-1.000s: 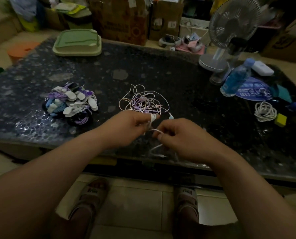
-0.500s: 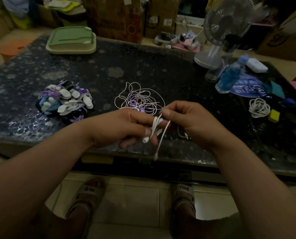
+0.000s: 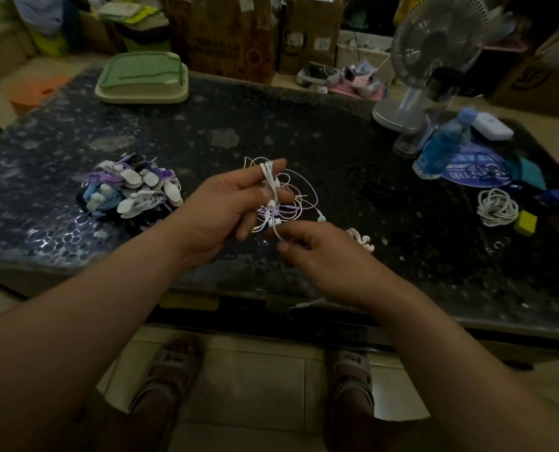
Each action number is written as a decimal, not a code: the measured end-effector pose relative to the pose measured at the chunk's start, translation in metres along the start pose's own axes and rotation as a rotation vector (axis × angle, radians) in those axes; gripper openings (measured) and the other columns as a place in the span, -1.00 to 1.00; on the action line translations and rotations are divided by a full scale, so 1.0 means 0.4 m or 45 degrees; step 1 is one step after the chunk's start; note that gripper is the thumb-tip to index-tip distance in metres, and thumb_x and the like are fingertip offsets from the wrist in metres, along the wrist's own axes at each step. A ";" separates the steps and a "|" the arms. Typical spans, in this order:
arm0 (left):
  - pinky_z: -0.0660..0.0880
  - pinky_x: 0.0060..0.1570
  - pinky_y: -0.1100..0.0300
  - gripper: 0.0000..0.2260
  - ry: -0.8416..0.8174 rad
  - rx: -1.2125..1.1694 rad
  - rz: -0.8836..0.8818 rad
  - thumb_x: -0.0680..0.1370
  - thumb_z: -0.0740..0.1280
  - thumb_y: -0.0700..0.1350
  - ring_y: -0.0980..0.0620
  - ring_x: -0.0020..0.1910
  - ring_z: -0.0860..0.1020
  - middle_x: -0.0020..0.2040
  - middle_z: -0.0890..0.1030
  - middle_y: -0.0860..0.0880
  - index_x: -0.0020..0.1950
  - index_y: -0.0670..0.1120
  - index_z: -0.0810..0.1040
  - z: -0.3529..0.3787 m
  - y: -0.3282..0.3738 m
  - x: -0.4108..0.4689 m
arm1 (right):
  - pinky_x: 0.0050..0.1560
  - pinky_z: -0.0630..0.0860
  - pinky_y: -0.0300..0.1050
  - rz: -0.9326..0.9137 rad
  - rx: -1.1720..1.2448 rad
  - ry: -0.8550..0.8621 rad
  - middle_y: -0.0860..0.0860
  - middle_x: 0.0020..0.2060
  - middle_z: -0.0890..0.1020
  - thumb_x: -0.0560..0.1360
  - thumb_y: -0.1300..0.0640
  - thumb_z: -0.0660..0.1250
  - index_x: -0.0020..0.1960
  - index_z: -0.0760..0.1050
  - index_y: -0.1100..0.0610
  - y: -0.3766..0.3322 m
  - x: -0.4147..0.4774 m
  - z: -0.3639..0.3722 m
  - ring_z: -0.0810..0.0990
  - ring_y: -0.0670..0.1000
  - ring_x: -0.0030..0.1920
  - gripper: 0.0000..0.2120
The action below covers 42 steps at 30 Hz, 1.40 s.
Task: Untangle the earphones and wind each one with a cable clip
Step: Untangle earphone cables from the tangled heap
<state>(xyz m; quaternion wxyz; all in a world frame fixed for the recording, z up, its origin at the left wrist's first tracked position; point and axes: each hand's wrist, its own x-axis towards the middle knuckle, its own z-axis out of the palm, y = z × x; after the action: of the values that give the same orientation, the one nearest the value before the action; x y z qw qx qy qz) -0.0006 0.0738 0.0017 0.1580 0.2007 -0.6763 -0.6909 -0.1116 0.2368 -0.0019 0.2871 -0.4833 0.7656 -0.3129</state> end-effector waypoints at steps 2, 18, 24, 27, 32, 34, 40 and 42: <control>0.35 -0.44 0.24 -0.62 -0.009 0.274 0.042 0.69 0.27 -0.21 0.08 -0.53 0.35 0.08 0.75 -0.04 0.45 0.12 0.54 -0.007 -0.004 -0.007 | -0.15 0.50 -0.08 -0.013 -0.059 0.069 0.01 -0.19 0.67 0.68 0.05 0.30 0.07 0.65 0.05 -0.003 -0.002 -0.001 0.59 -0.08 -0.23 -0.84; 0.49 -0.35 0.19 -0.72 -0.668 0.773 -0.089 0.72 0.27 -0.15 0.09 -0.41 0.51 -0.07 0.71 0.17 0.40 0.04 0.57 0.033 0.000 -0.047 | -0.26 0.52 -0.36 -0.023 0.153 0.335 -0.11 -0.25 0.67 0.56 0.11 0.48 -0.04 0.67 0.07 0.011 -0.017 -0.104 0.62 -0.19 -0.27 -0.96; 0.41 -0.42 0.27 -0.64 -0.669 0.259 -0.070 0.67 0.29 -0.18 0.00 -0.44 0.38 0.01 0.73 -0.08 0.46 0.04 0.55 0.050 0.017 -0.053 | -0.45 0.38 -0.30 0.169 0.873 0.187 -0.01 -0.38 0.57 0.63 0.16 0.36 -0.05 0.60 0.16 0.034 0.001 -0.096 0.46 -0.12 -0.43 -0.89; 0.36 -0.51 0.32 -0.69 -0.616 0.140 -0.037 0.59 0.34 -0.04 0.01 -0.48 0.36 -0.08 0.72 -0.08 0.32 0.03 0.66 0.058 0.014 -0.051 | -0.51 0.28 -0.31 0.202 1.122 0.096 0.01 -0.41 0.52 0.66 0.22 0.28 -0.10 0.53 0.18 0.033 0.017 -0.066 0.38 -0.13 -0.50 -0.83; 0.19 -0.55 0.35 -0.73 -0.429 -0.205 -0.074 0.58 0.32 -0.08 0.14 -0.58 0.28 -0.09 0.67 -0.11 0.23 0.01 0.70 0.052 0.011 -0.037 | -0.51 0.18 -0.30 0.212 1.149 0.063 0.03 -0.38 0.44 0.67 0.13 0.28 -0.13 0.60 0.08 0.036 0.032 -0.006 0.25 -0.11 -0.45 -0.78; 0.14 -0.53 0.31 -0.69 -0.265 -0.313 -0.092 0.61 0.31 -0.10 0.16 -0.58 0.26 -0.10 0.65 -0.09 0.34 -0.02 0.64 0.035 0.006 -0.019 | -0.48 0.19 -0.27 0.255 0.998 0.101 0.01 -0.34 0.47 0.66 -0.02 0.29 -0.05 0.63 0.11 0.022 0.026 0.016 0.29 -0.10 -0.44 -0.74; 0.22 -0.56 0.34 -0.72 0.041 -0.238 -0.063 0.70 0.26 -0.13 0.16 -0.59 0.25 0.02 0.74 -0.07 0.40 -0.05 0.58 0.007 -0.012 0.006 | -0.30 0.40 -0.16 0.194 0.410 0.301 -0.05 -0.34 0.58 0.71 -0.02 0.21 -0.02 0.66 0.06 -0.014 0.009 0.038 0.49 -0.15 -0.36 -0.70; 0.22 -0.57 0.35 -0.73 0.073 -0.260 -0.073 0.70 0.27 -0.13 0.17 -0.60 0.25 0.05 0.74 -0.09 0.38 -0.05 0.59 0.006 -0.015 0.006 | -0.20 0.47 -0.06 0.066 0.210 0.269 -0.03 -0.30 0.61 0.70 0.05 0.23 0.03 0.65 0.06 -0.019 0.005 0.046 0.54 -0.07 -0.29 -0.77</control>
<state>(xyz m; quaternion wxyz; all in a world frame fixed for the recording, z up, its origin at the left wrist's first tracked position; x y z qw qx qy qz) -0.0037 0.0750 -0.0045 0.1772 0.2226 -0.5917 -0.7543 -0.0942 0.2287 -0.0081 0.2515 -0.4025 0.7754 -0.4165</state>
